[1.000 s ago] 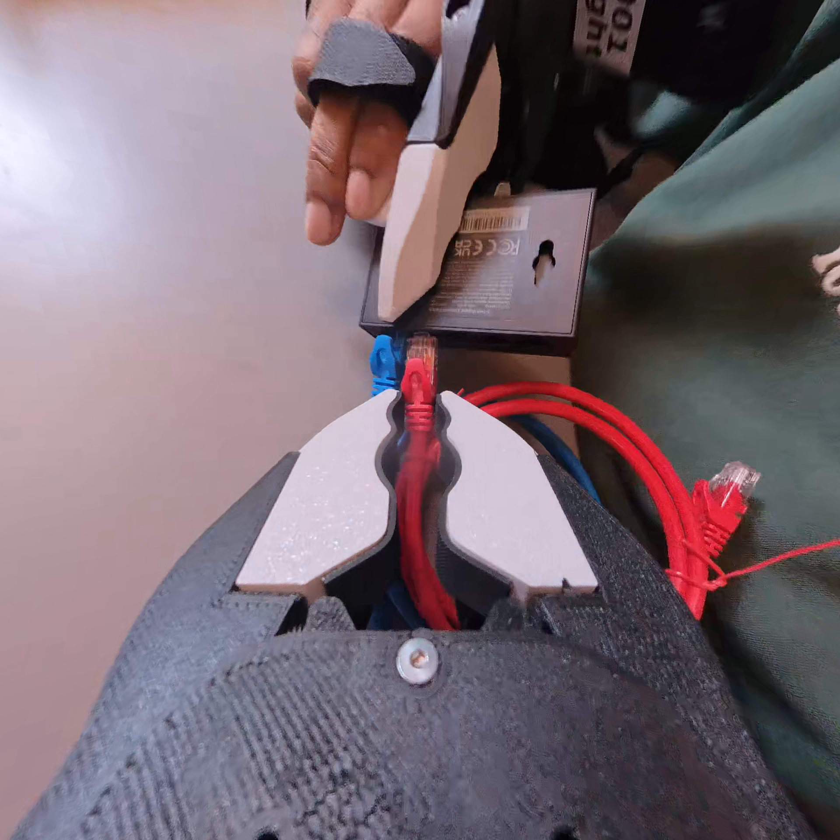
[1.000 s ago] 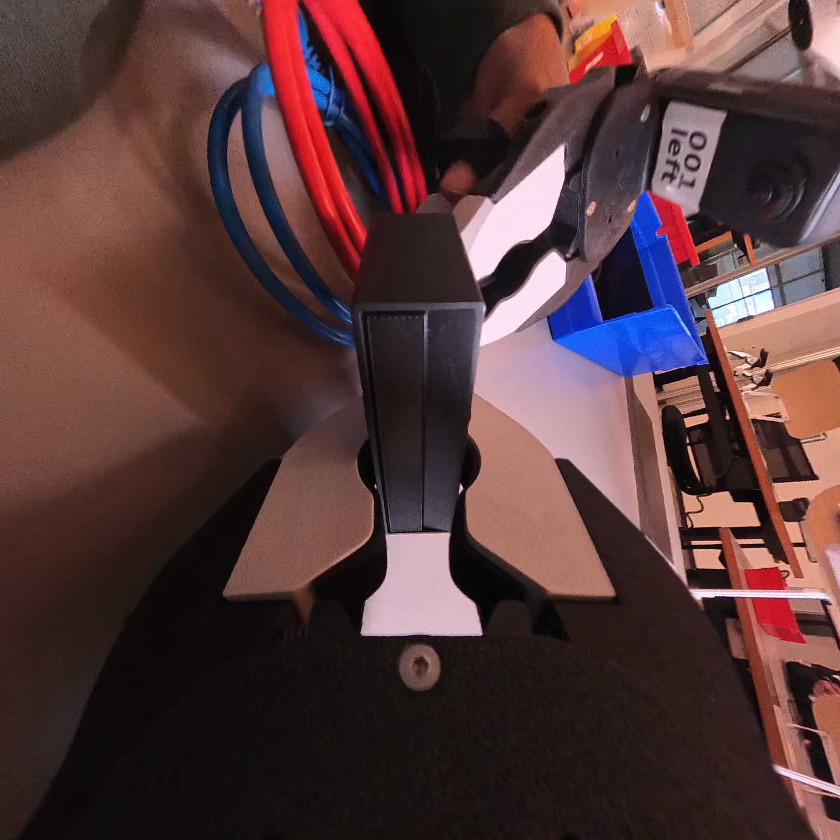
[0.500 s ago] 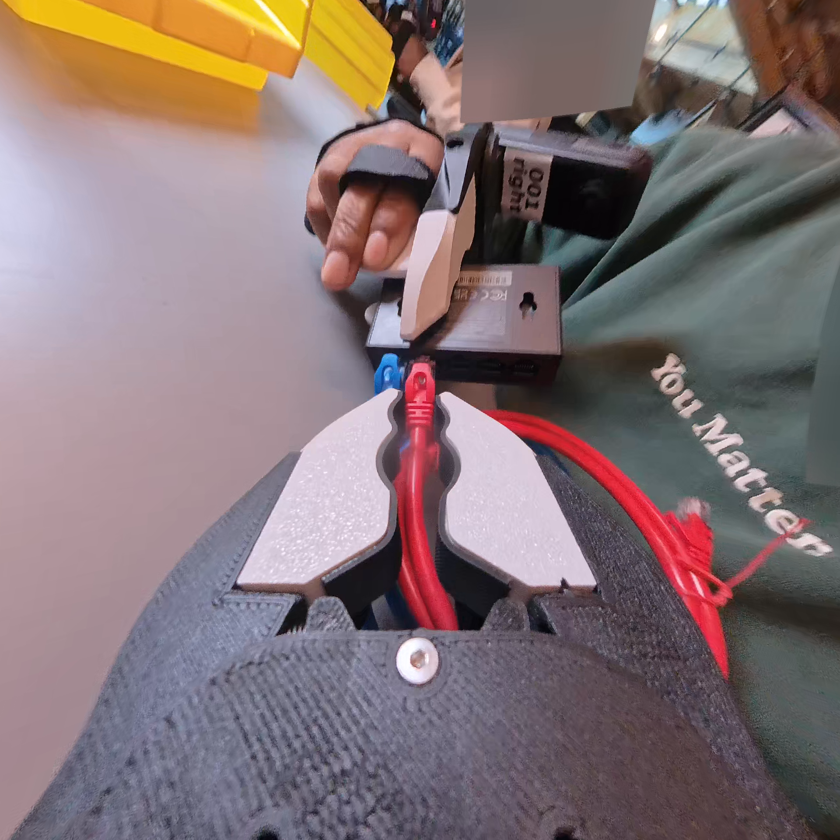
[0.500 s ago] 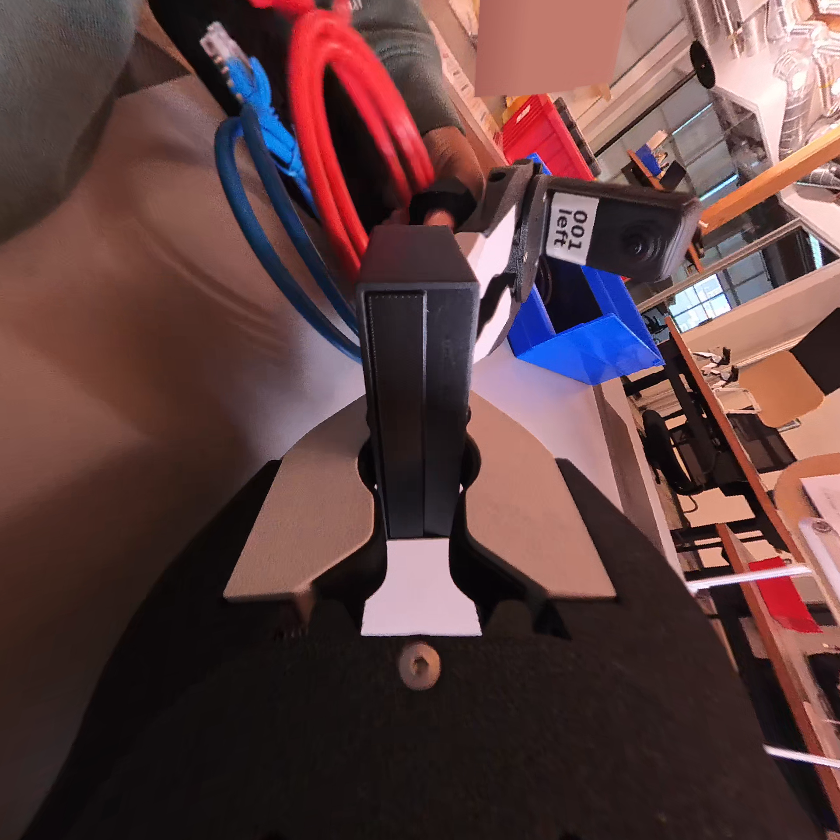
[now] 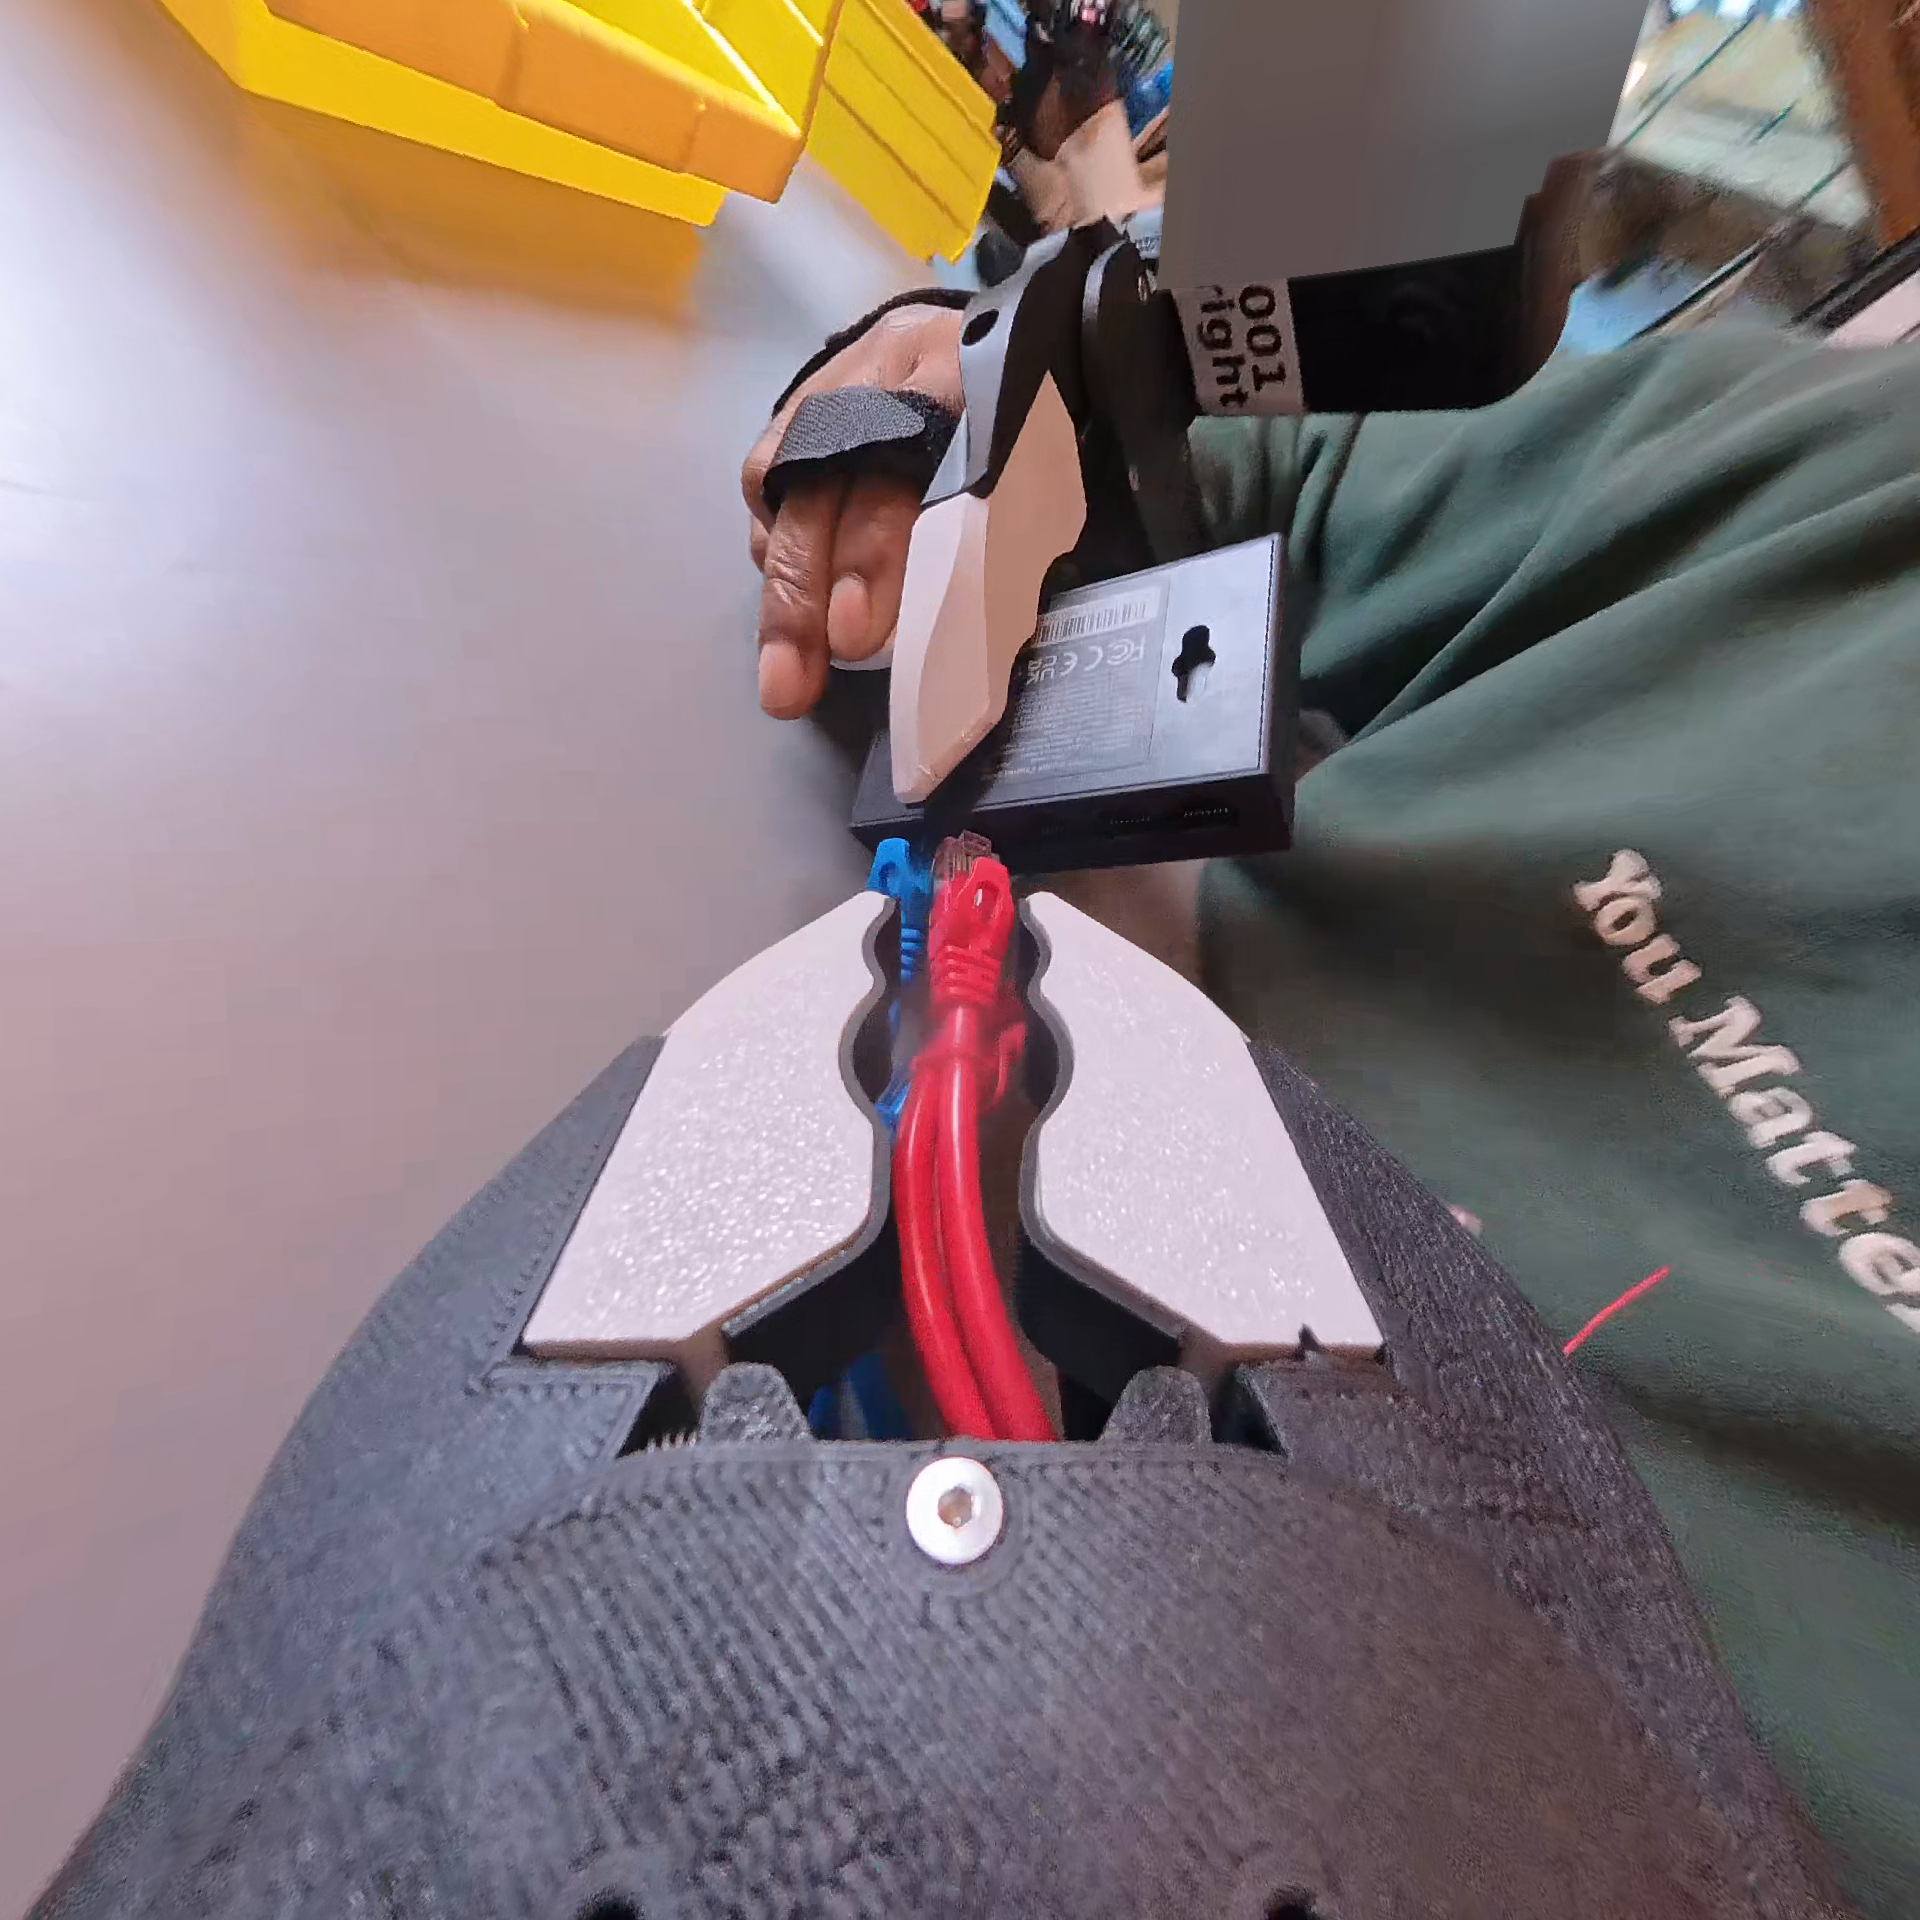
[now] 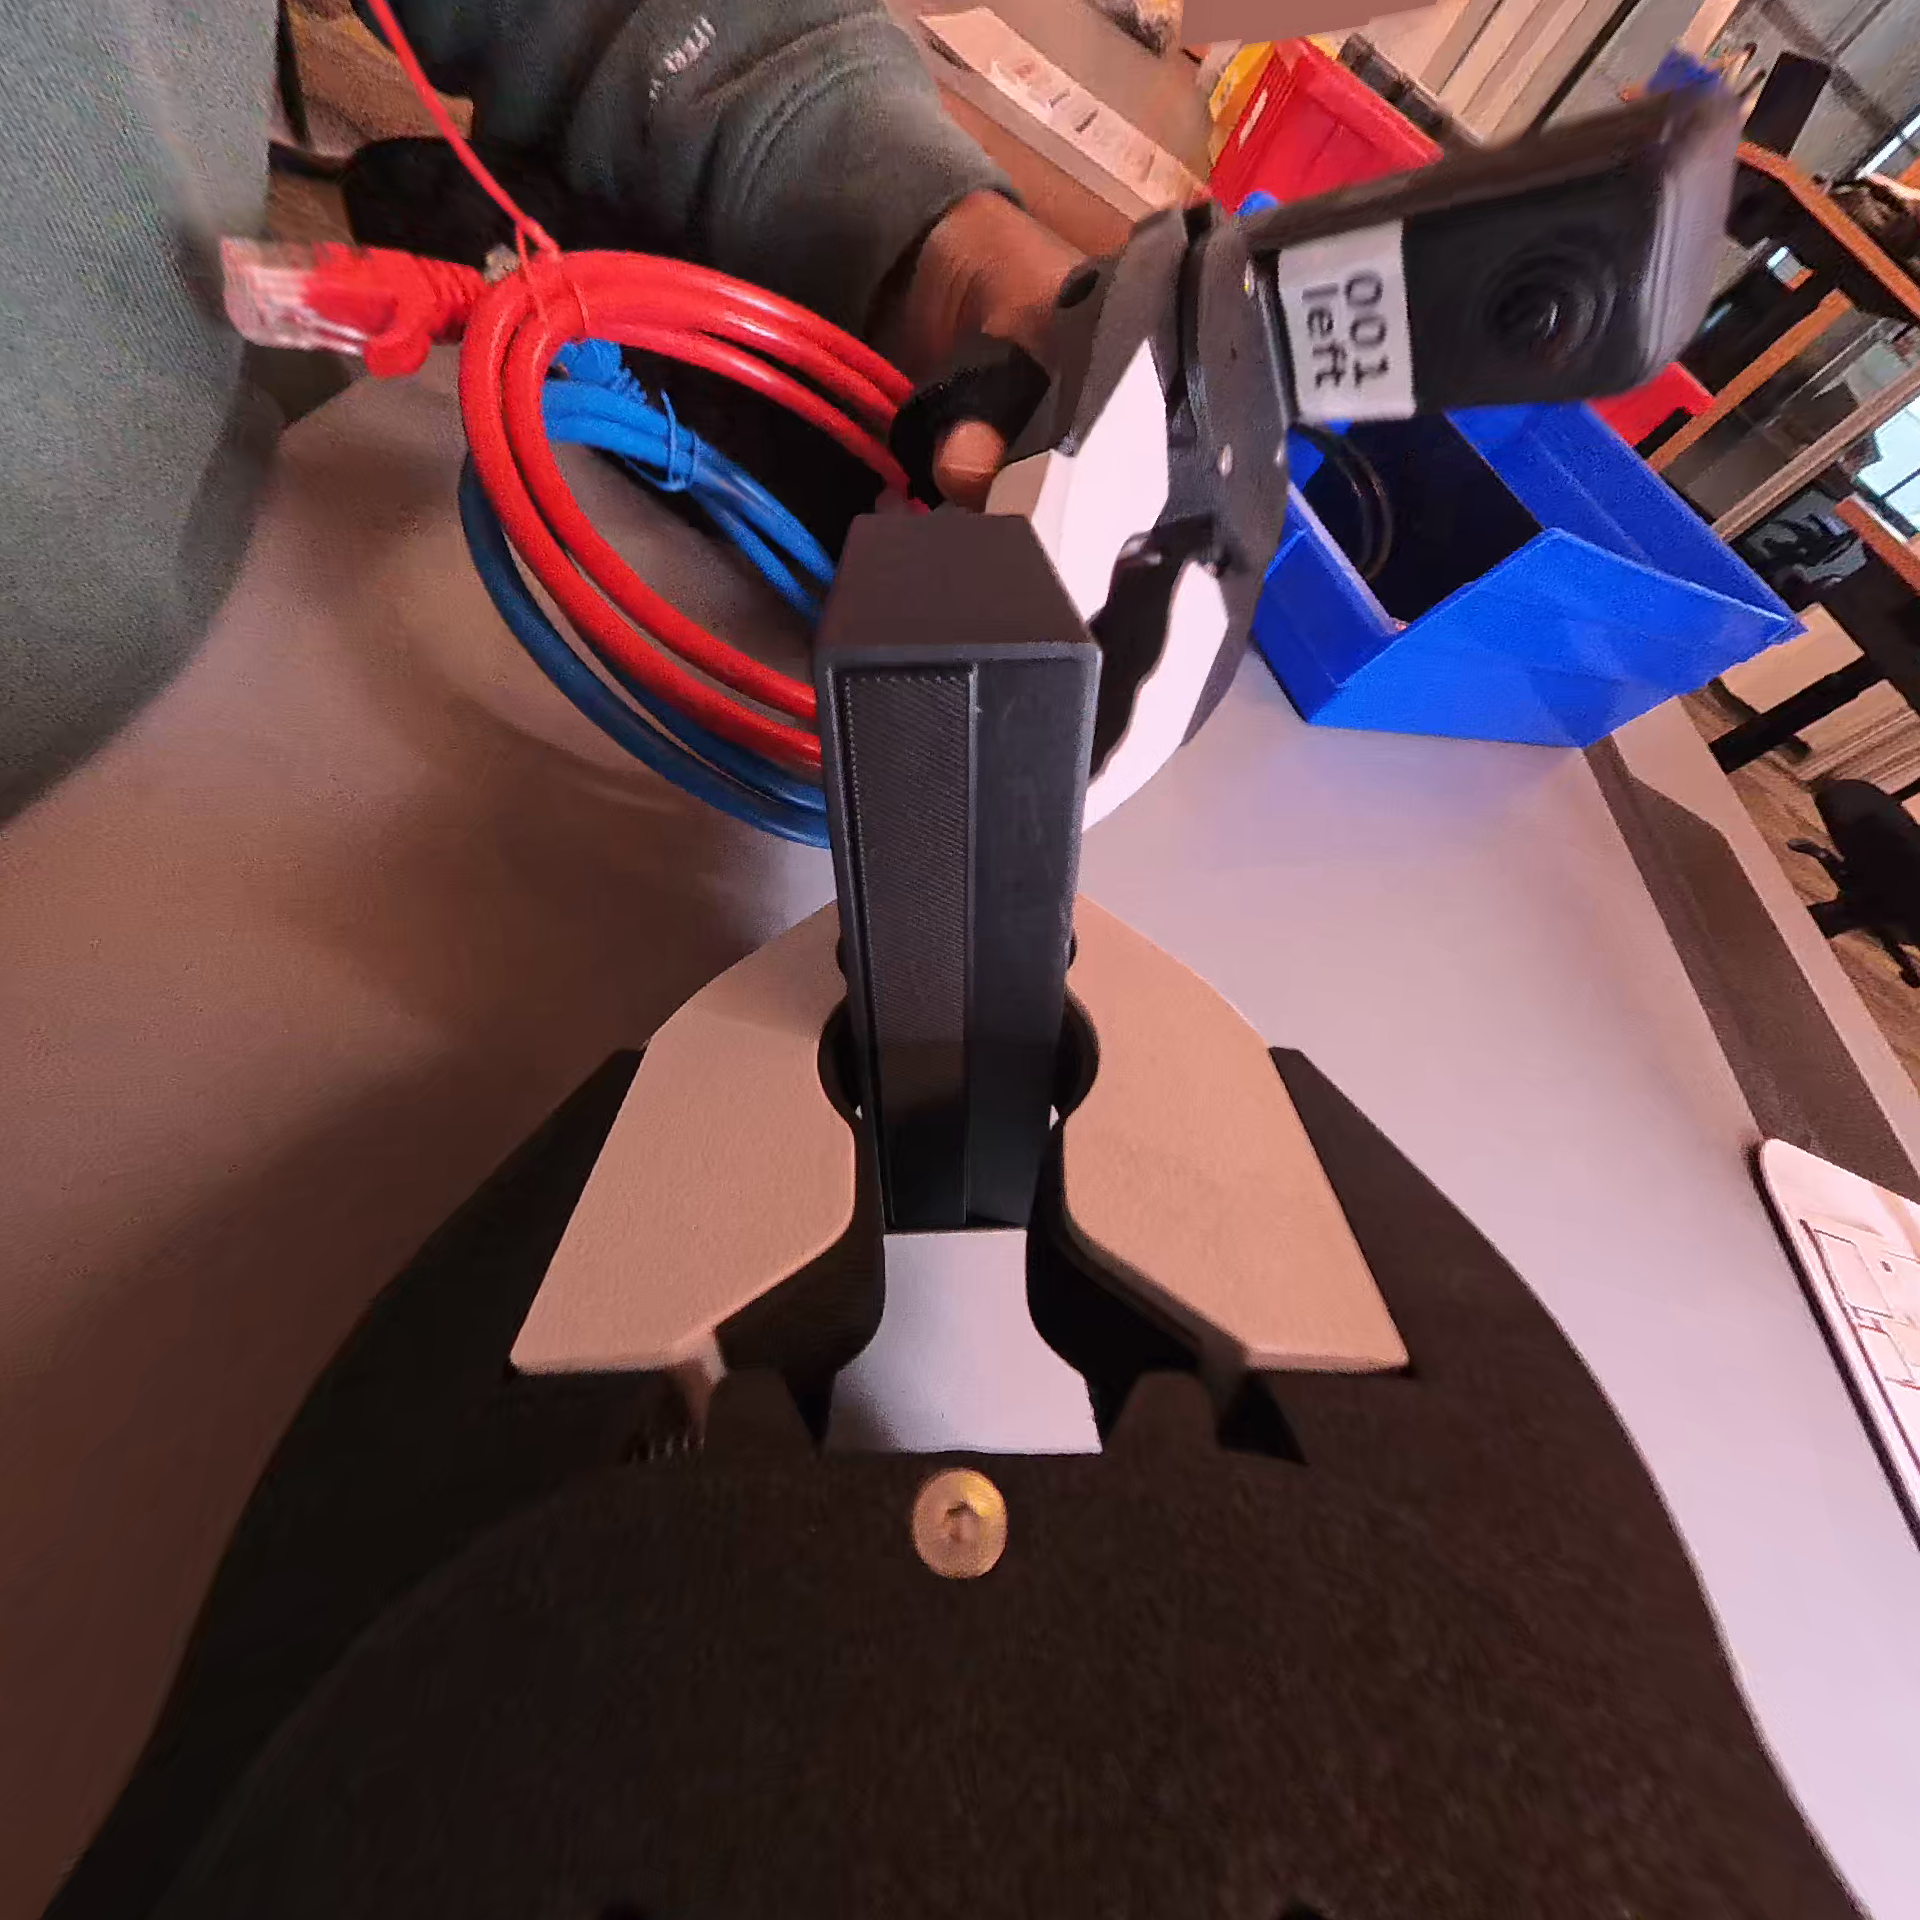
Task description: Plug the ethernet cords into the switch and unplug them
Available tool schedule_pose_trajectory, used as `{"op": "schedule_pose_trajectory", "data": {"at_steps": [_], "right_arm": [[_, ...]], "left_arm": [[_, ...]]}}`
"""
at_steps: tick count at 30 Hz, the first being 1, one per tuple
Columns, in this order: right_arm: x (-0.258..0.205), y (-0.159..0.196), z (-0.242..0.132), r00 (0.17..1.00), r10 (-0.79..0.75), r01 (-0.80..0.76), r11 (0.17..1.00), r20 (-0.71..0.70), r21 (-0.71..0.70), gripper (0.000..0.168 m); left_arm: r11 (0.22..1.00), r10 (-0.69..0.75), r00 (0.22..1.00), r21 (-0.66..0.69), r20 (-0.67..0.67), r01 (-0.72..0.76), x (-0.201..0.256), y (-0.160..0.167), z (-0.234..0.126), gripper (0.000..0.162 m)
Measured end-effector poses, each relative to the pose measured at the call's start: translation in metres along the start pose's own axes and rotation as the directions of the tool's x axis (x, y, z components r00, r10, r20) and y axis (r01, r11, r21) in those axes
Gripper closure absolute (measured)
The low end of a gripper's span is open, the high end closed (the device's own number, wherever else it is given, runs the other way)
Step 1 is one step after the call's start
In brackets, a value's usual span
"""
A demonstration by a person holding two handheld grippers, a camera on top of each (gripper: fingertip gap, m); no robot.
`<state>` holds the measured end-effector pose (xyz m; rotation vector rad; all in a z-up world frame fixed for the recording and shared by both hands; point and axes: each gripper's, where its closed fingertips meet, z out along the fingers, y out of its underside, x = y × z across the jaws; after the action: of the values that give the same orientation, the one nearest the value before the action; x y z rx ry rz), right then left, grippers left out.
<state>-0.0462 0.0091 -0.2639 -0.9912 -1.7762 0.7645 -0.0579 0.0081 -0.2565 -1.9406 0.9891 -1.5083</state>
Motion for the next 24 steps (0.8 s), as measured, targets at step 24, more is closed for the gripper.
{"op": "schedule_pose_trajectory", "data": {"at_steps": [24], "right_arm": [[0.012,0.006,0.0,0.988,0.151,-0.15,0.988,0.041,-0.027,0.139]], "left_arm": [[0.262,0.964,0.146,-0.701,0.223,-0.664,-0.028,0.021,-0.006,0.136]]}}
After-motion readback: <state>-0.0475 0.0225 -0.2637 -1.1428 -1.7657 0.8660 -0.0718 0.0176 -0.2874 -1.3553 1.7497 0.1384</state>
